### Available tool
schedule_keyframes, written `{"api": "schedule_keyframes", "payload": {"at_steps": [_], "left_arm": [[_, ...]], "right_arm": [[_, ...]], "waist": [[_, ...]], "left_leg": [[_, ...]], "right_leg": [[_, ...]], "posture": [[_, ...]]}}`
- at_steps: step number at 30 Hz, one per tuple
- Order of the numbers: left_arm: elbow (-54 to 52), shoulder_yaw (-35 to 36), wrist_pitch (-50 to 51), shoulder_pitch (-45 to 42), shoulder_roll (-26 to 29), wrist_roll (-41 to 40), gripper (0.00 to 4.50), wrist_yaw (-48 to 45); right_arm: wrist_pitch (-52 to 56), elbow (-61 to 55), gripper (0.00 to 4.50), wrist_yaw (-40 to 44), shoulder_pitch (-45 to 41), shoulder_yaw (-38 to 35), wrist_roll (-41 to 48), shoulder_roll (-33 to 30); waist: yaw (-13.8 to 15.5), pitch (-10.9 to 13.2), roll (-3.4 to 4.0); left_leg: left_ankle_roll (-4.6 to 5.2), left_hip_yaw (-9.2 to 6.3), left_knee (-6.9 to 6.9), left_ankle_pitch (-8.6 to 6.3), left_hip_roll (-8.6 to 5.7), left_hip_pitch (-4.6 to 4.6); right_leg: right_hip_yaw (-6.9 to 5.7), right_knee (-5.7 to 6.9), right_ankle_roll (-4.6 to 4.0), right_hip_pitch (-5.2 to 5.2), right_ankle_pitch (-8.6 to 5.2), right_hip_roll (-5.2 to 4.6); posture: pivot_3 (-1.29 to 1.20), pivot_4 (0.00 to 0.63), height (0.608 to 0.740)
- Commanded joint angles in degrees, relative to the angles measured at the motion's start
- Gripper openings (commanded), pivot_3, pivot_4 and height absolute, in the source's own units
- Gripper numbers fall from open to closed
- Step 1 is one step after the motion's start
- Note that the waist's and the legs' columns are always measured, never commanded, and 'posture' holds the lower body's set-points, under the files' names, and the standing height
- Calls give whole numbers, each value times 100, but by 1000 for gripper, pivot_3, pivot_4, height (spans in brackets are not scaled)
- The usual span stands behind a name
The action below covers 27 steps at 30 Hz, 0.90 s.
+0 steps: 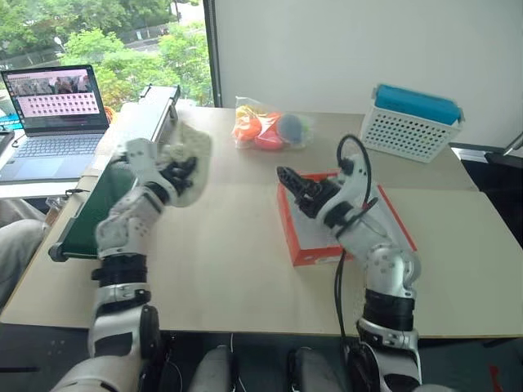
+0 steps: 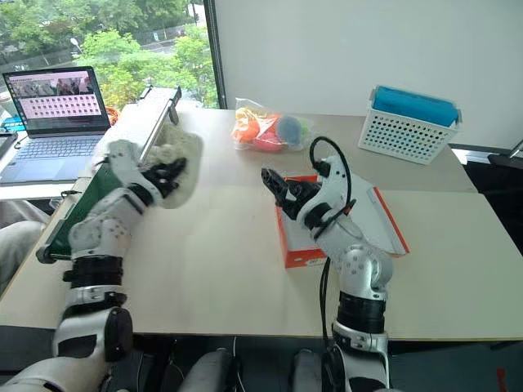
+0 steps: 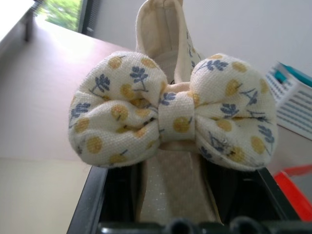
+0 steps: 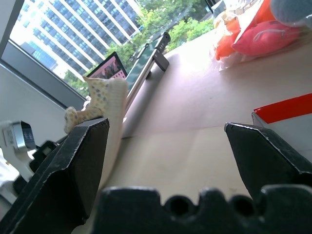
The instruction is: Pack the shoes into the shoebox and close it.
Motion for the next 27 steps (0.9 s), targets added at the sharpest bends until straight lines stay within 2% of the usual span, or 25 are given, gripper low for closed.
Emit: {"api": "schedule_keyframes", "payload": {"at_steps": [1,4,9,19,23,27], "left_arm": [[-857,-587,351,33,-500,-269,1979,-132],[-1160,-870,576,113,-804,-368,1979,-173],[-1342,-1133,732,135,-1013,-418,1979,-259],[-948,-883,511,-86,-745,-302,1979,-322],[-884,-816,487,-61,-610,-289,1979,-369],[-935,-813,493,2,-603,-296,1979,-361]], "right_arm": [[490,73,4500,-368,-555,-121,523,-16],[615,212,4500,-523,-714,-179,661,-35],[528,379,4500,-732,-783,-319,791,-43],[474,259,4500,-960,-751,-585,995,-318],[545,74,4500,-1331,-974,-928,1665,-399],[650,-83,4500,-1620,-1050,-921,2033,-574]], "waist": [[-11,1,1],[-64,1,1],[-116,2,5],[-95,4,8],[-92,8,13],[-93,10,17]], "left_leg": [[-1,3,0,0,0,-2],[2,8,-4,-1,1,-1],[26,10,-5,-14,3,7],[29,10,-5,-16,3,2],[29,9,-5,-16,4,3],[30,9,-7,-16,4,2]], "right_leg": [[3,0,0,-4,0,0],[8,-2,0,-6,0,4],[17,-6,0,-6,0,8],[15,-6,0,-6,-1,9],[15,-7,0,-7,-1,8],[15,-7,0,-7,-1,8]], "posture": [[0,150,705],[0,150,705],[0,150,705],[0,150,705],[0,150,705],[0,150,705]]}}
